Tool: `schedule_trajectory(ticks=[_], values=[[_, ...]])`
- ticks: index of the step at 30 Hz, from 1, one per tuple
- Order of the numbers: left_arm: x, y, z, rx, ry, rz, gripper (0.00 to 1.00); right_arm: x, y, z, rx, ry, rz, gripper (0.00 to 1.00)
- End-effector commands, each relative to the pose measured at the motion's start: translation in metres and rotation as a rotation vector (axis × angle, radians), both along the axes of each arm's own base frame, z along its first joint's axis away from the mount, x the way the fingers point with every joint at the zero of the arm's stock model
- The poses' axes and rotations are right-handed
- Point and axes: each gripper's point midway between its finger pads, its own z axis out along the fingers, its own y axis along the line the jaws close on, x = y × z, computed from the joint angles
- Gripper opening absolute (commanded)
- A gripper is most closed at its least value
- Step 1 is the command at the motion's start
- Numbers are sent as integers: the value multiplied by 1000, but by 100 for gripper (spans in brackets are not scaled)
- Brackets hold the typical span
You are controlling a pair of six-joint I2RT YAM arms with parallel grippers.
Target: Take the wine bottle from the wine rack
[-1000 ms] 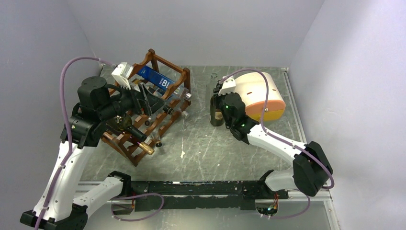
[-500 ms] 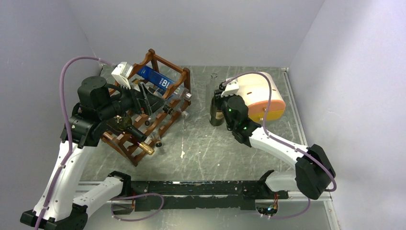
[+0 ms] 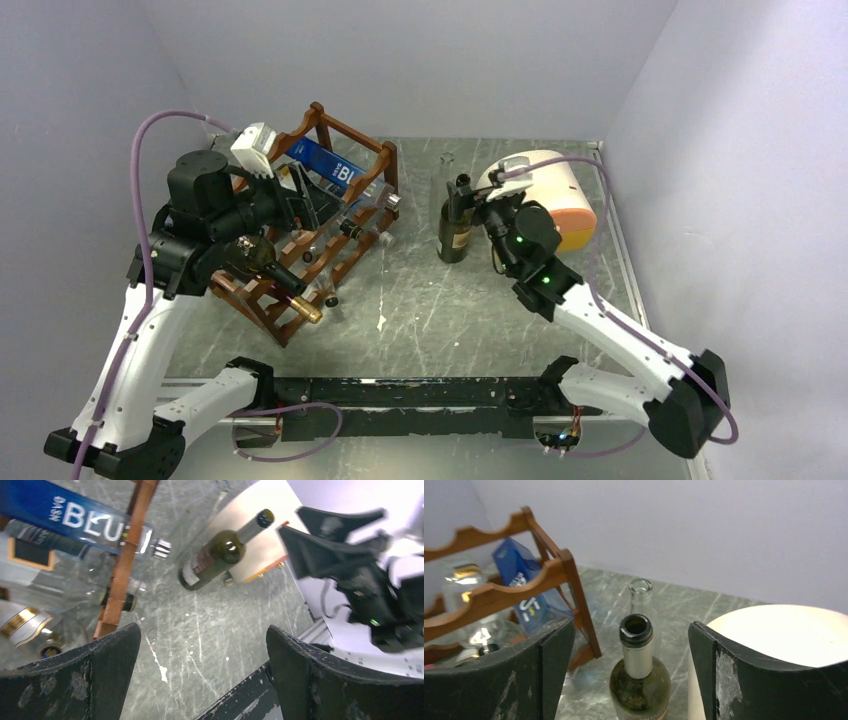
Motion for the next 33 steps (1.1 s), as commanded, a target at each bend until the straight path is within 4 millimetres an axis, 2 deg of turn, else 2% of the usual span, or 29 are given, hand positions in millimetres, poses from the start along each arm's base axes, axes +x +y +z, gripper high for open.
schedule_trajectory(ticks=[1,4,8,10,15,19,27,33], values=[[8,31,-2,22,64,232,99,-29,-5,30,62,-108,96,90],[12,61,-3,51,74,412,99,-46,-7,31,104,-150,151,95],[5,87,7,69,71,550,98,-53,-8,19,96,-124,172,98],[-2,104,8,77,95,639,98,-56,-9,19,113,-109,179,100],[-23,149,3,151,191,885,98,-71,-1,25,76,-123,269,100],[-37,176,-15,250,256,1023,98,-75,-5,21,60,-132,268,100],[-41,190,-43,327,309,1108,98,-79,-6,10,44,-107,278,100],[-26,189,-59,349,357,1158,98,-82,-9,8,41,-100,277,100]])
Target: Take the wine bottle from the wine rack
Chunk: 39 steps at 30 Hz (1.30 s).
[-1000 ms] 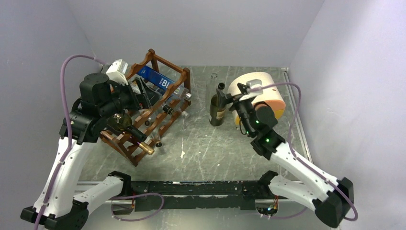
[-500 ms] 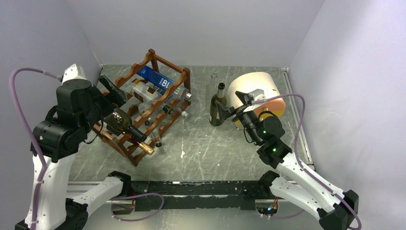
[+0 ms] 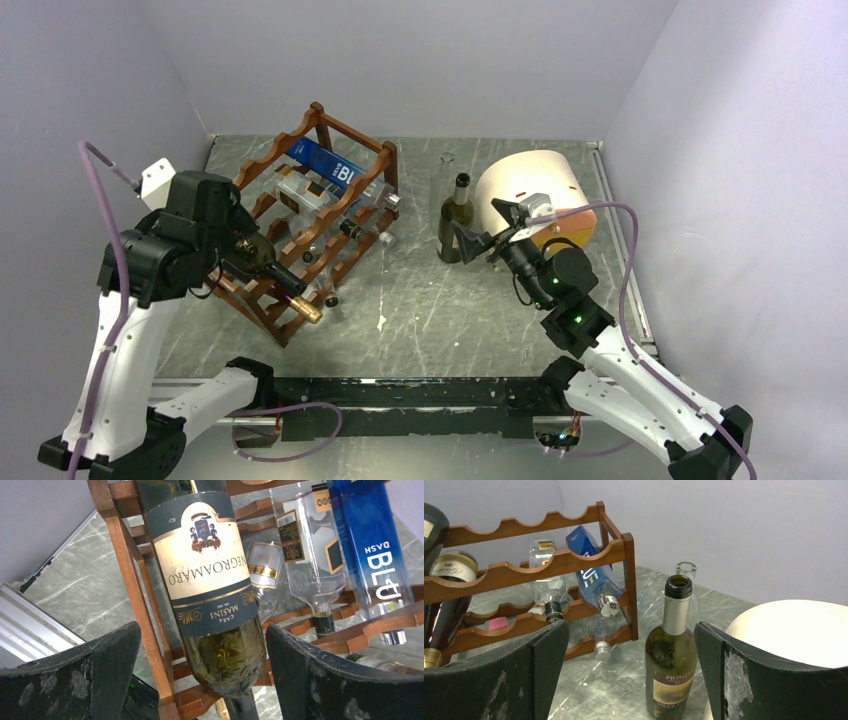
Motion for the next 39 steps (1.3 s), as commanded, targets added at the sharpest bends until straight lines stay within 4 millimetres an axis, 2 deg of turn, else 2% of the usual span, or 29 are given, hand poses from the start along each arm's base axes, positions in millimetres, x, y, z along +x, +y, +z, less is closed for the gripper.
schedule_trajectory(ticks=[1,6,12,18,24,28,33,37,39], values=[[10,3,-10,13,26,74,98,-5,-5,1,-3,-8,1,100],[26,-4,-18,-18,32,95,98,-7,-8,0,-2,-1,-2,100],[24,8,-35,-14,86,202,98,-10,-11,-2,4,10,-6,100],[28,15,-54,-17,89,230,98,-11,-11,-5,4,16,-7,100],[38,17,-58,-26,64,212,99,-10,-10,-10,0,30,-5,100],[45,16,-56,-46,37,198,83,-11,-11,-12,2,34,-4,100],[48,15,-48,-59,10,191,56,-11,-11,-10,-1,33,-6,100],[49,13,-30,-69,-39,160,34,-10,-11,-9,-11,32,-10,100],[50,11,-19,-76,-71,138,27,-9,-11,-9,-14,33,-12,100]])
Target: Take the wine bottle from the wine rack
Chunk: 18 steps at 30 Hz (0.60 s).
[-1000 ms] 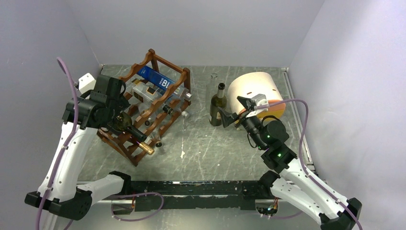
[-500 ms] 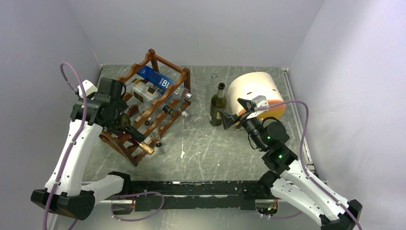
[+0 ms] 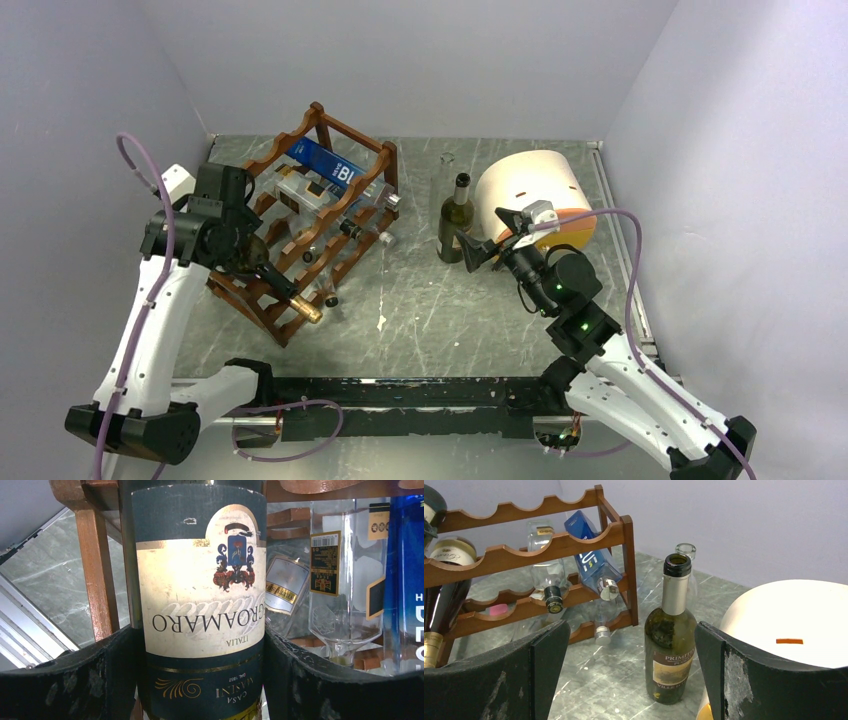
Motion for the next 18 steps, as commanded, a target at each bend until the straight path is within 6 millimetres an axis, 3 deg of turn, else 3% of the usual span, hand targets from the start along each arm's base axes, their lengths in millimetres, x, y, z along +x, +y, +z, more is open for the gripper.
schedule_trajectory(ticks=[1,5,10,15,18], values=[[13,-6,49,-20,-180,-66,24,2,-2,5,3,-8,-12,100],[13,-12,76,-20,-269,-144,8,4,1,3,-5,-2,-6,100],[13,-28,109,-30,-404,-284,7,5,5,0,-14,3,7,100],[17,-74,149,-64,-580,-589,7,1,15,4,-86,-52,74,100],[15,-110,167,-91,-660,-823,7,-10,34,8,-213,-157,206,100]])
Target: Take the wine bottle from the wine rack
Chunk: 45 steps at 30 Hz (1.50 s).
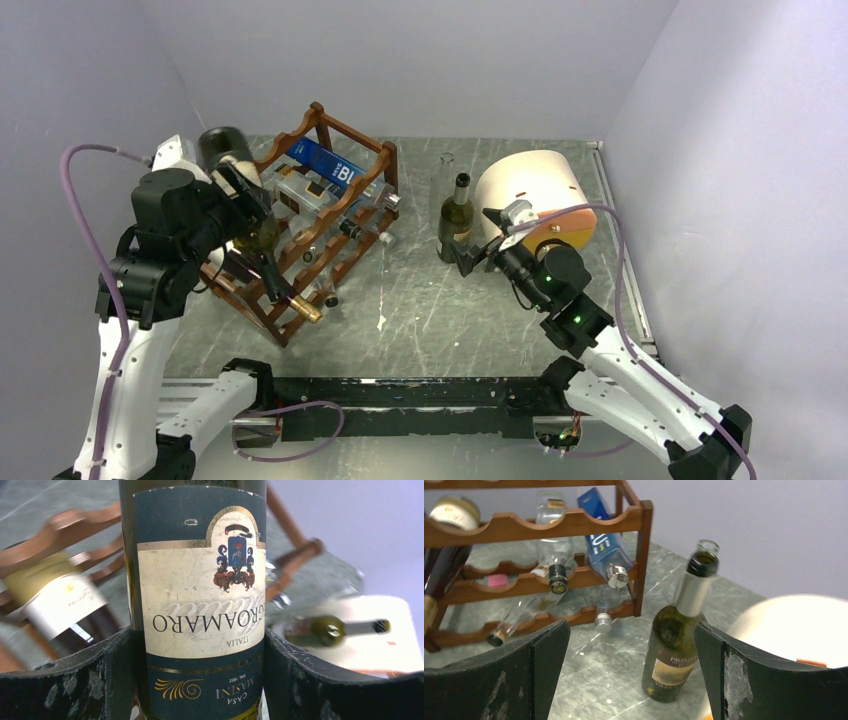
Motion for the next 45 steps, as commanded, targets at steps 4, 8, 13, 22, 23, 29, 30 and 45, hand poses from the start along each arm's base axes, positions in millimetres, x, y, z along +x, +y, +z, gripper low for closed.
schedule_trajectory(ticks=[4,8,13,22,23,29,30,45], values=[[9,-88,86,-32,-336,-563,7,-34,48,23,-291,-284,377,100],[10,-108,80,-58,-301,-686,7,-48,76,33,-442,-422,481,100],[11,-115,66,-84,-255,-731,7,-86,135,40,-767,-750,580,100],[8,-121,51,-106,-196,-772,7,-136,234,62,-978,-1215,550,100],[9,-121,50,-107,-186,-773,7,-139,241,69,-965,-1264,525,100],[6,-122,40,-124,-135,-772,7,-135,275,74,-985,-1376,438,100],[6,-122,38,-129,-128,-774,7,-133,280,72,-997,-1391,419,100],[-6,-125,31,-162,-87,-796,7,-119,314,69,-1069,-1455,321,70]])
